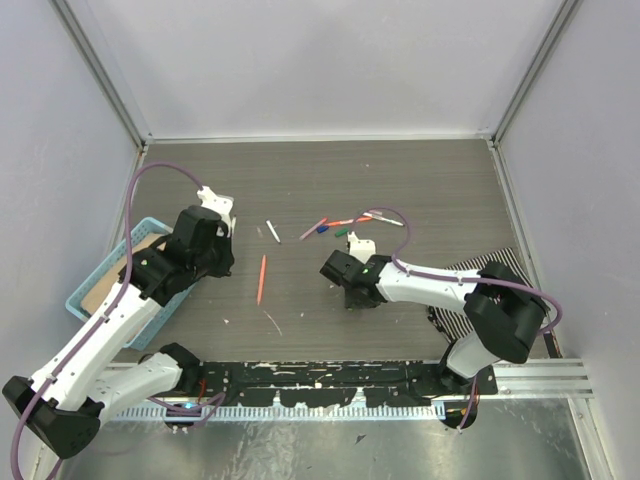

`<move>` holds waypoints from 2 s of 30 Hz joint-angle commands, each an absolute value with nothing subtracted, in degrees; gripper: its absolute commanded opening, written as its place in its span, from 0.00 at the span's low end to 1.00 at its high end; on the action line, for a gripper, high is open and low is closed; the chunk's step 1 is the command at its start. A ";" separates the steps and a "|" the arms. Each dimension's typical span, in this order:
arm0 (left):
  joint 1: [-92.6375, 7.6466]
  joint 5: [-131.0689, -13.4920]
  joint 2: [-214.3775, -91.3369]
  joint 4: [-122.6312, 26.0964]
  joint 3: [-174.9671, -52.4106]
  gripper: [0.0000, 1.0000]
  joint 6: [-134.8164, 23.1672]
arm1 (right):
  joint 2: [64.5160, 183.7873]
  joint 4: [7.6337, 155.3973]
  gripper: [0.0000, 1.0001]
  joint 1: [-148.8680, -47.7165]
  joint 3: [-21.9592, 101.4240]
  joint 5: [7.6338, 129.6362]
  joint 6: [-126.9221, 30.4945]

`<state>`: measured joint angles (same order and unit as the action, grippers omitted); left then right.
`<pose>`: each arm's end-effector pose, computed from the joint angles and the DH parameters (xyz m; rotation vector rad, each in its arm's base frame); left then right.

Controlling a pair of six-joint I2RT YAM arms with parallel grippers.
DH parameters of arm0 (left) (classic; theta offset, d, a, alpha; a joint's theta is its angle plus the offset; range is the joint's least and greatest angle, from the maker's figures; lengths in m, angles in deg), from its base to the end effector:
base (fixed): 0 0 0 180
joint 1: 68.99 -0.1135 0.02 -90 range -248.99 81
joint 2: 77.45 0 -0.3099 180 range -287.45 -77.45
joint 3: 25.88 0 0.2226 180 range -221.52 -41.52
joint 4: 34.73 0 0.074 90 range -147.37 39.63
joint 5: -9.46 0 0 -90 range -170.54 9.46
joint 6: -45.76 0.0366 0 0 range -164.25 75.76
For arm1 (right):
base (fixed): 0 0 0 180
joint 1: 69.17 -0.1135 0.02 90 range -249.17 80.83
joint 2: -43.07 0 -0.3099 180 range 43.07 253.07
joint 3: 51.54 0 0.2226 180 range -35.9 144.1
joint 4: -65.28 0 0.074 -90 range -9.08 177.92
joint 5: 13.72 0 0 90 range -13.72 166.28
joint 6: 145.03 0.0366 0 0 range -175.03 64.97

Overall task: Insert the pens into the pen caps
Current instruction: Insert the pen cap onto the pen.

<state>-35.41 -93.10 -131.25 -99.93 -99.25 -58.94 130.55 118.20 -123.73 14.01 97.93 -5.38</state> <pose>0.1072 -0.0616 0.3597 0.2809 2.3315 -0.1557 0.1508 0.1886 0.2357 -0.0468 2.6841 -0.0336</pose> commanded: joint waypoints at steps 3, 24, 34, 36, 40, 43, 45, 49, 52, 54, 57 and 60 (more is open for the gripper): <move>-35.60 -93.54 -130.26 -98.48 -98.91 0.00 -59.38 | 126.54 117.04 0.43 -123.72 15.94 98.96 -7.04; -35.60 -92.76 -131.42 -97.86 -97.86 0.00 -58.76 | 130.90 112.07 0.51 -120.68 15.09 94.92 -4.34; -35.57 -92.75 -131.47 -97.88 -97.69 0.00 -58.59 | 133.50 110.36 0.43 -120.41 14.29 93.51 -4.92; -35.60 -92.89 -131.30 -97.91 -97.52 0.00 -58.57 | 134.33 110.15 0.42 -120.49 14.22 93.67 -4.98; -35.60 -92.69 -131.43 -97.85 -97.58 0.00 -58.62 | 135.38 109.70 0.39 -120.45 13.77 93.52 -4.91; -35.60 -92.62 -131.47 -97.85 -97.68 0.00 -58.58 | 135.77 109.95 0.37 -120.49 13.76 93.65 -5.26; -35.59 -92.73 -131.42 -97.91 -97.69 0.00 -58.57 | 135.96 110.76 0.35 -120.49 13.88 93.85 -5.49; -35.60 -92.92 -131.03 -97.90 -97.72 0.00 -58.71 | 136.11 112.65 0.34 -120.49 13.80 93.73 -6.94; -35.64 -92.97 -130.91 -97.88 -97.77 0.00 -58.75 | 136.32 114.30 0.33 -120.49 14.11 93.69 -7.70; -35.64 -92.97 -130.92 -97.87 -97.84 0.00 -58.79 | 136.32 114.90 0.33 -120.49 14.13 93.60 -8.16; -35.62 -93.21 -131.05 -97.88 -97.94 0.00 -58.96 | 136.93 115.75 0.33 -120.62 14.53 93.60 -8.61; -35.60 -93.67 -131.07 -98.00 -98.40 0.00 -59.40 | 137.66 116.36 0.33 -121.20 15.06 93.68 -8.59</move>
